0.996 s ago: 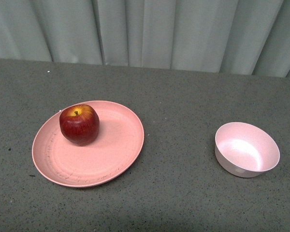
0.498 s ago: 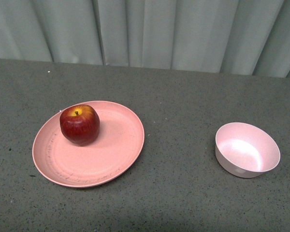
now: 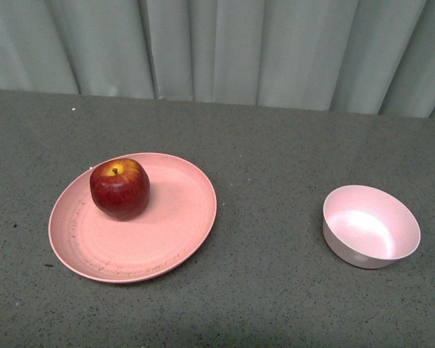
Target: Move apple from plate to bowl
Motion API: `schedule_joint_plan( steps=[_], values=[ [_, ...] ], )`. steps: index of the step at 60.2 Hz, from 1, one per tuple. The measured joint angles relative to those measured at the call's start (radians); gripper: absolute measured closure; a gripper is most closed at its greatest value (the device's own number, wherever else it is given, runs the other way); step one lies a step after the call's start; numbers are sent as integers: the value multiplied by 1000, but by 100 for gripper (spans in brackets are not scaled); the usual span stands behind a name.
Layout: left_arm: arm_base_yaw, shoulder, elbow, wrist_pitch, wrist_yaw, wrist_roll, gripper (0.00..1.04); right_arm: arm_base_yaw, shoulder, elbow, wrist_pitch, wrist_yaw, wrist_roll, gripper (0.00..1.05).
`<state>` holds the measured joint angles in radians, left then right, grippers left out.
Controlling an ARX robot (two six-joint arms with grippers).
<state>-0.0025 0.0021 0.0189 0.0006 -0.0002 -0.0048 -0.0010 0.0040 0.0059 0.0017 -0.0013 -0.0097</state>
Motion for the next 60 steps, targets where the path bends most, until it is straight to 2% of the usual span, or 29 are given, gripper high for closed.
schedule_joint_plan(
  steps=[4,9,14,21,29,39,50,60],
  values=[
    [0,0,0,0,0,0,7,5,2,0,-3,20,-3,9],
    [0,0,0,0,-1,0,7,75,60,6,-21,251,-42,9],
    [0,0,0,0,-1,0,7,107,141,11,9,288,-63,9],
    [0,0,0,0,0,0,7,120,316,39,114,229,-72,9],
    [0,0,0,0,0,0,7,122,639,104,304,139,-77,9],
    [0,0,0,0,0,0,7,135,1022,212,470,66,-113,9],
    [0,0,0,0,0,0,7,190,1365,377,435,-2,-161,9],
    [0,0,0,0,0,0,7,241,1588,509,370,-13,-191,9]
  ],
)
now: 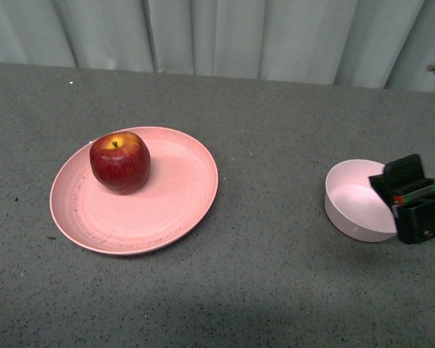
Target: Move apple from plate to bowl
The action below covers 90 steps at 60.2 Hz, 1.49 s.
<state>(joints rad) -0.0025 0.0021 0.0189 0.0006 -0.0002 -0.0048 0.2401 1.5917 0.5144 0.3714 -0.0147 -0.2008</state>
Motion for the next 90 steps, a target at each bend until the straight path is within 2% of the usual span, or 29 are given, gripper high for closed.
schedule_joint_plan(
  steps=[18,34,64,90],
  values=[
    [0,0,0,0,0,0,7,62,282,188,-87,-5,-5,9],
    [0,0,0,0,0,0,7,75,413,314,-156,10,3,9],
    [0,0,0,0,0,0,7,116,497,383,-208,-6,2,9],
    [0,0,0,0,0,0,7,118,504,388,-207,4,2,9]
  ],
)
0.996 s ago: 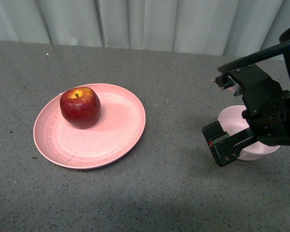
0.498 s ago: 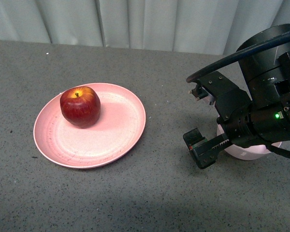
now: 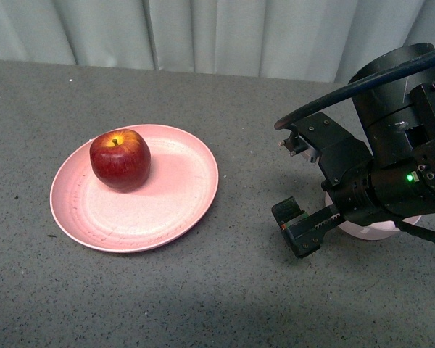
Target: Move apple from plate to bowl
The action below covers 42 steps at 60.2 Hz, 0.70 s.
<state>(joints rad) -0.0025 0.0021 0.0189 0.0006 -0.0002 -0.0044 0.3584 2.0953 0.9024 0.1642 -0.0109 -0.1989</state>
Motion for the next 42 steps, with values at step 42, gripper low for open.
schedule_joint_plan(
  steps=[42],
  values=[
    [0,0,0,0,0,0,7,-73,9,35,-1,33,12,22]
  ],
)
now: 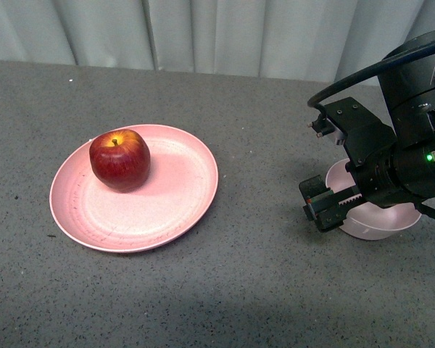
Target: Move apple from plate to bowl
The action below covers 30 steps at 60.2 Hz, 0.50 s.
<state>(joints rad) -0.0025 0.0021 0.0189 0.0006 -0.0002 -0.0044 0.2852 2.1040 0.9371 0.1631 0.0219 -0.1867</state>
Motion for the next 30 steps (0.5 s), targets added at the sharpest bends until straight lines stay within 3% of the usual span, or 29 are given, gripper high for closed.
schedule_joint_plan(
  steps=[5,13,30],
  values=[
    [0,0,0,0,0,0,7,0,0,1,-2,0,0,35],
    [0,0,0,0,0,0,7,0,0,1,-11,0,0,63],
    [0,0,0,0,0,0,7,1,0,2,-17,5,-5,103]
  ],
)
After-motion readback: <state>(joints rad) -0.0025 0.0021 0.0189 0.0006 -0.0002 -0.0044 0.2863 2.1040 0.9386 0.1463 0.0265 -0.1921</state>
